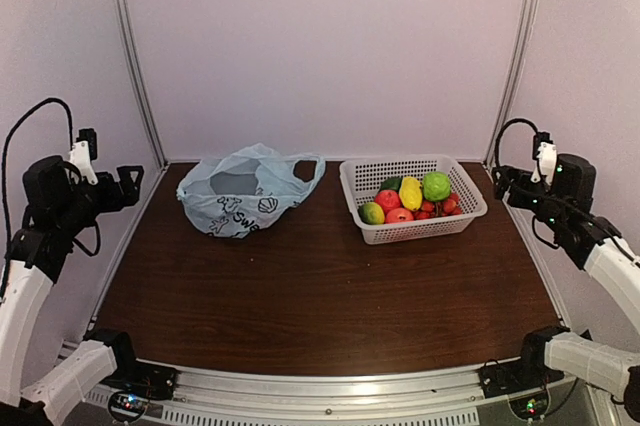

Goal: Untie the knot of the plastic bag and take out the fruit
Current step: Reset both arms

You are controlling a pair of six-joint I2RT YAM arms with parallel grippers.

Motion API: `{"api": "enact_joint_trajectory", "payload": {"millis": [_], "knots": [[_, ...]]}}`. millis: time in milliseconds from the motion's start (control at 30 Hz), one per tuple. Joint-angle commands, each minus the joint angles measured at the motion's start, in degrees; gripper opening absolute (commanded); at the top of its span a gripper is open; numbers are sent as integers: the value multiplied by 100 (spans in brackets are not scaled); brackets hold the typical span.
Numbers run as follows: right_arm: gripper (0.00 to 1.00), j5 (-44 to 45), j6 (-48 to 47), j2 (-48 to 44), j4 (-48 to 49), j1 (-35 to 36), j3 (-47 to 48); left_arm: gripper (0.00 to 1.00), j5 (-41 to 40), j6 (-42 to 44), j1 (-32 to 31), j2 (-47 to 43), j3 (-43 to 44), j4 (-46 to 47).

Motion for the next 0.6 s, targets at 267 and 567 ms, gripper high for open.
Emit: {"api": "enact_joint_trajectory", "payload": {"millis": [267,567], "knots": [[99,136,-140,-271,548,-15,-455,97,-410,172,7,-415,-332,28],[99,136,-158,-270,525,-13,-487,97,-414,171,8,-455,-340,-2]]}}
